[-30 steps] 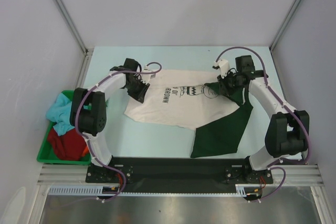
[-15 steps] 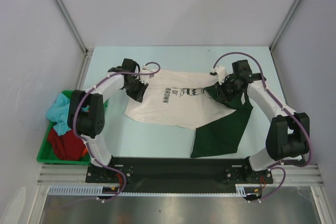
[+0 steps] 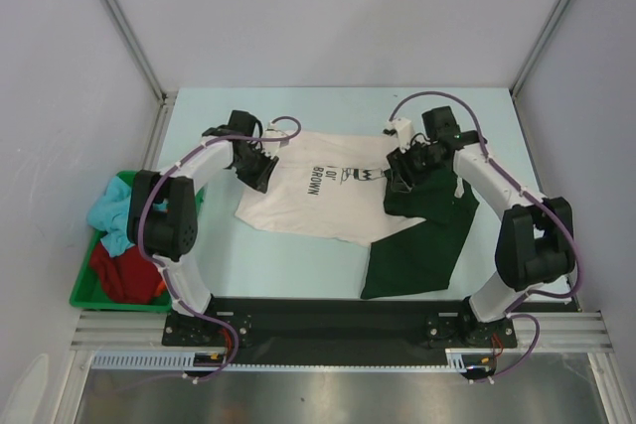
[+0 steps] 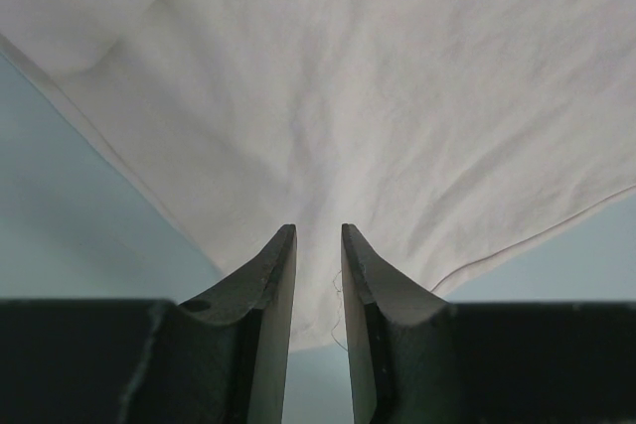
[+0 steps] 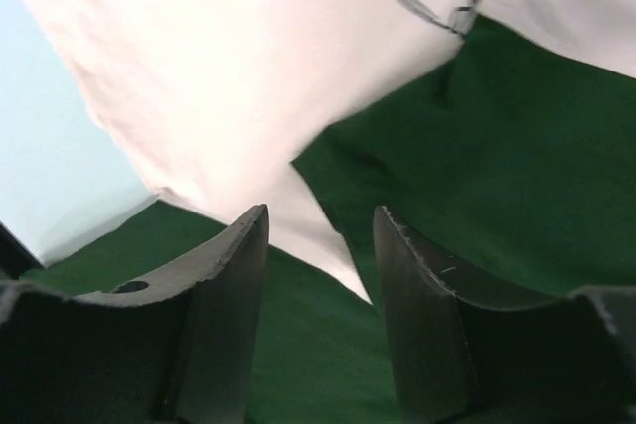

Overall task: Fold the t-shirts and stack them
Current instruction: Fold the tshirt

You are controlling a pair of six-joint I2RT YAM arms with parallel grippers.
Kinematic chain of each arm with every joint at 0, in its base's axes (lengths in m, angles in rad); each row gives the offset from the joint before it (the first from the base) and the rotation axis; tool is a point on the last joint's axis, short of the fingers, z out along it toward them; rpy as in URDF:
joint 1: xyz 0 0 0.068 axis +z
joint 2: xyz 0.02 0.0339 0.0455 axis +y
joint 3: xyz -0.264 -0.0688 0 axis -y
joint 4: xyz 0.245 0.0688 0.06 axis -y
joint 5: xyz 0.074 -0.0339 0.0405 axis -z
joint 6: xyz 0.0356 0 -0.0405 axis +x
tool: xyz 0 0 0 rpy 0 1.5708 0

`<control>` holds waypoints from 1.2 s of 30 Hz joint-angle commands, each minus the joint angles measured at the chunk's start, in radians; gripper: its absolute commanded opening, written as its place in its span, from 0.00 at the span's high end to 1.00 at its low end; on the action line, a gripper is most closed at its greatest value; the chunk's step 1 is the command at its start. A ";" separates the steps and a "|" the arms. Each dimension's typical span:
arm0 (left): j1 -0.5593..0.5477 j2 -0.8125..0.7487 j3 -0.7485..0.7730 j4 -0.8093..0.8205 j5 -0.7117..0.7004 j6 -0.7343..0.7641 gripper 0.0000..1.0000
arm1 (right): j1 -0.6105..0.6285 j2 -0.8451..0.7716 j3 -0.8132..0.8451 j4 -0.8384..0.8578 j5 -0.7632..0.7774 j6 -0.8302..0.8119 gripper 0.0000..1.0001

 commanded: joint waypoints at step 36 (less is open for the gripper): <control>0.008 0.096 0.057 -0.010 -0.025 0.021 0.70 | -0.339 -0.027 -0.329 0.050 0.113 -0.086 0.72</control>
